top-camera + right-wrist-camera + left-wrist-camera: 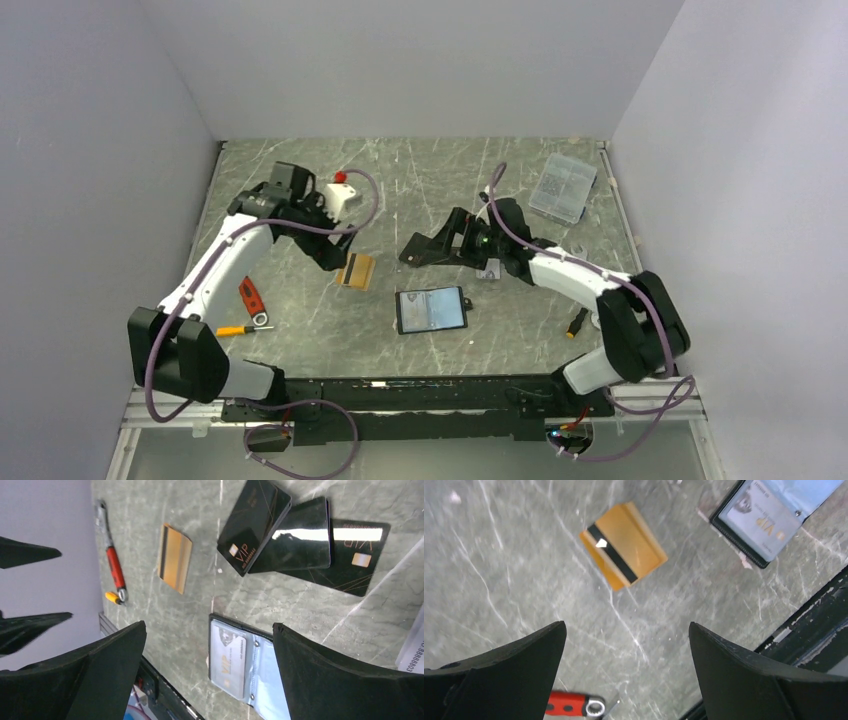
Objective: Put the credit cards into the card holder
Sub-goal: Pick up the credit card from the center of the board.
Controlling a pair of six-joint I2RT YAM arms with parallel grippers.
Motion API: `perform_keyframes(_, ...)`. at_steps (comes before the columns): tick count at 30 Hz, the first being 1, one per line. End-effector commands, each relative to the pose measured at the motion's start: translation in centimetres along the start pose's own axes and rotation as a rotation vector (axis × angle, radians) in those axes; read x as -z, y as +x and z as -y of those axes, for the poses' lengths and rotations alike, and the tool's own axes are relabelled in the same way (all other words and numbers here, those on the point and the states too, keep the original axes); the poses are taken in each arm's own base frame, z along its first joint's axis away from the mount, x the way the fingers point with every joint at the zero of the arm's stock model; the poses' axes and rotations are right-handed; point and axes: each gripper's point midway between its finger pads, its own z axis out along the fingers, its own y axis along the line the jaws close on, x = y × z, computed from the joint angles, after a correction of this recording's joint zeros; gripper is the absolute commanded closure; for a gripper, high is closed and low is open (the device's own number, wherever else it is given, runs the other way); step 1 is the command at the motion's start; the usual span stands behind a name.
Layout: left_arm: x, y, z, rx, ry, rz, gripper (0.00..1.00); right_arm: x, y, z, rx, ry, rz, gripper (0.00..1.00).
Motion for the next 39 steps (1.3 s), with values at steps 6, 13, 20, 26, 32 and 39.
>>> perform_keyframes(6, 1.9, 3.6, -2.1, 0.170, -0.004, -0.004, 0.32, -3.0, 0.7, -5.6, 0.172, 0.004, -0.069, 0.00)
perform_keyframes(13, -2.4, 6.8, -2.7, 0.330, 0.105, -0.145, 0.53, -8.2, 3.2, -7.4, 0.248, 0.066, -0.113, 0.05)
perform_keyframes(20, -5.7, 6.0, -2.3, 0.422, 0.257, -0.134, 0.44, -12.0, 5.3, -6.2, 0.210, 0.082, -0.139, 0.23)
perform_keyframes(26, -7.9, 4.9, -2.5, 0.492, 0.336, -0.123, 0.38, -13.3, 6.1, -5.5, 0.210, 0.096, -0.152, 0.28)
perform_keyframes(32, -9.7, 5.0, -4.9, 0.490, 0.224, -0.099, 0.35, -14.2, 6.4, -5.0, 0.196, 0.105, -0.148, 0.31)
perform_keyframes(39, -11.8, 5.1, -4.5, 0.445, 0.162, -0.139, 0.37, -15.1, 6.7, -4.7, 0.171, 0.090, -0.141, 0.37)
